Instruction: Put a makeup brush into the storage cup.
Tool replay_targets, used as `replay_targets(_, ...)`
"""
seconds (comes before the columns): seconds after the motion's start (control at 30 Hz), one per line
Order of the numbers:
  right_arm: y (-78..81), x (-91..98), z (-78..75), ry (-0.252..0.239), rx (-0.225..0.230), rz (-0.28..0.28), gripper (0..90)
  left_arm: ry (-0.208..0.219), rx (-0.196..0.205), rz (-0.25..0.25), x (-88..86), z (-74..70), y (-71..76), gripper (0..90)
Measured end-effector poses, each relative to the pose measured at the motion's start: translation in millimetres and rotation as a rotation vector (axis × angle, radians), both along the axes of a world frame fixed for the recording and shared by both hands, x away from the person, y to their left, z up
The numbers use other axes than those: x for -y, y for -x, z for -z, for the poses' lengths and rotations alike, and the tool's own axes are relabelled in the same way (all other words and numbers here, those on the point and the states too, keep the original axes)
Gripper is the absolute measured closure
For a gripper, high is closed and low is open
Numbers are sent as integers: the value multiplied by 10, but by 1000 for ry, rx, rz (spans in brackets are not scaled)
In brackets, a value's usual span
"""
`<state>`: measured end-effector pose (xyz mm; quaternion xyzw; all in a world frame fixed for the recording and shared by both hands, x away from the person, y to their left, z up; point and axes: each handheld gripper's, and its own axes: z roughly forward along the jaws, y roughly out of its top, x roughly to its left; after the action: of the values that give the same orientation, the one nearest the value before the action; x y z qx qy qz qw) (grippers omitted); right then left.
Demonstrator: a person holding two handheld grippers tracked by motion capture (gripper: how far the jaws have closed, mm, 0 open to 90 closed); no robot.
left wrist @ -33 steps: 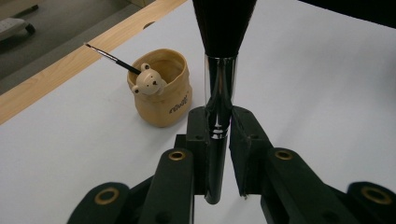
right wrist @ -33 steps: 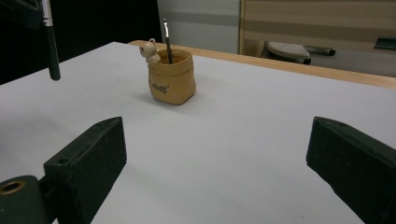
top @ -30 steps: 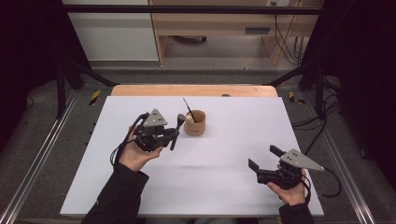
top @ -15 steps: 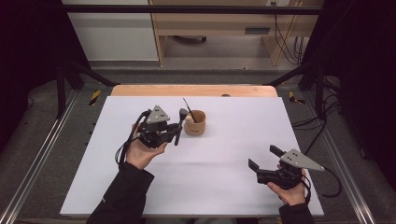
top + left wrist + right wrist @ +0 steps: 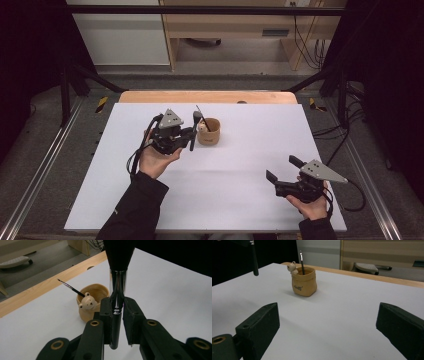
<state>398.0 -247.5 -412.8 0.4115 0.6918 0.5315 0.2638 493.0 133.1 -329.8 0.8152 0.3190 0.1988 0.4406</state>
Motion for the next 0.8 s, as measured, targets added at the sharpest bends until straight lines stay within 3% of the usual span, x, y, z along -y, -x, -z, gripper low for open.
replay_targets(0.8,3,5,-6,-6,0,-4,58,45,47,-46,260,-80,-173,778)
